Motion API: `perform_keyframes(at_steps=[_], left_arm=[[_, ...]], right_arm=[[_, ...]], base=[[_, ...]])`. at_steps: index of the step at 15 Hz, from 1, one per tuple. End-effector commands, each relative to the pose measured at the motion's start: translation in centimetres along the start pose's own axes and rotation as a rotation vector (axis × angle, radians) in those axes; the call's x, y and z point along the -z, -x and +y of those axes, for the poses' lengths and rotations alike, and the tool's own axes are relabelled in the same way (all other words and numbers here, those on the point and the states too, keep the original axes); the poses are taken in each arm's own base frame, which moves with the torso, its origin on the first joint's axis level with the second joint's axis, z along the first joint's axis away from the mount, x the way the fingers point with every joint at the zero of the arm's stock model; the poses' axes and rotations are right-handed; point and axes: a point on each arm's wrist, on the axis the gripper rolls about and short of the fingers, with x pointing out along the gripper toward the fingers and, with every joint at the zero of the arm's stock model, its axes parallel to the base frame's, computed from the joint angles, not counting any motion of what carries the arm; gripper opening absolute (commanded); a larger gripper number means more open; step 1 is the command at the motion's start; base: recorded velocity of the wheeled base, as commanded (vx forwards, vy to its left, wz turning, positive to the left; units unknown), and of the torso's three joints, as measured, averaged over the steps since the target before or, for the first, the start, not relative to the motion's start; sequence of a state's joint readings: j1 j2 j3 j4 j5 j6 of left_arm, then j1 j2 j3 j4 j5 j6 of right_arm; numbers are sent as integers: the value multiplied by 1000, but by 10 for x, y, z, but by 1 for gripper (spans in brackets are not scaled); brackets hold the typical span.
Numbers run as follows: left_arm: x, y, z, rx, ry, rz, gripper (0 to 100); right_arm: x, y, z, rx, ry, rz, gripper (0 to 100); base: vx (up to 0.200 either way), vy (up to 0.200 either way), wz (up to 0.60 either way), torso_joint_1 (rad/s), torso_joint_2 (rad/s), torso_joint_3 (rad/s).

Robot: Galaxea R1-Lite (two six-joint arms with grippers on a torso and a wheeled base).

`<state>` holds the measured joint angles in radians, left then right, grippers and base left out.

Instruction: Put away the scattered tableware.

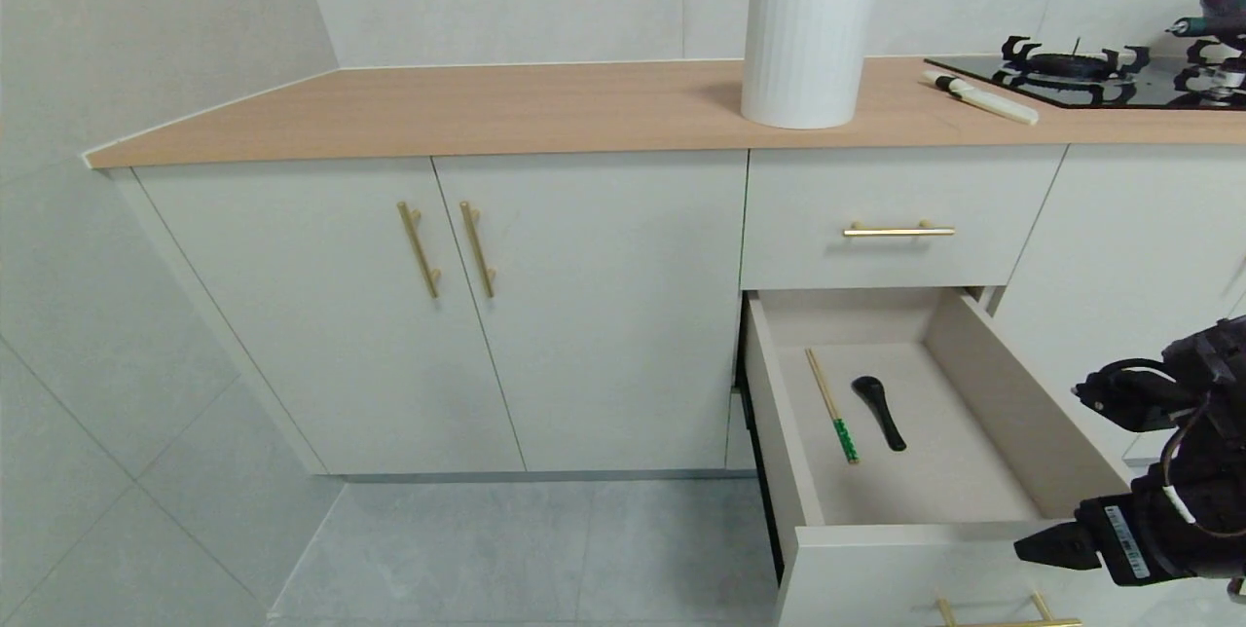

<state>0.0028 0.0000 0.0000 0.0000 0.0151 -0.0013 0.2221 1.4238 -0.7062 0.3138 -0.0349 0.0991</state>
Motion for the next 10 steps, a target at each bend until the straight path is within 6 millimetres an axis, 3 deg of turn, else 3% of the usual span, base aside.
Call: perform_keyframes(at_steps=[1, 5, 10], left_arm=[[0, 0, 0, -1, 0, 0, 100], [0, 0, 0, -1, 2, 0, 100], [0, 0, 0, -1, 0, 0, 100]], right_arm=[[-3, -10, 8, -17, 32, 58, 100], [-1, -30, 23, -20, 22, 147, 100], [-3, -55, 24, 90, 12, 195, 100]], base=[[0, 0, 0, 0, 0, 0], [0, 0, 0, 0, 0, 0], [0, 0, 0, 0, 0, 0]])
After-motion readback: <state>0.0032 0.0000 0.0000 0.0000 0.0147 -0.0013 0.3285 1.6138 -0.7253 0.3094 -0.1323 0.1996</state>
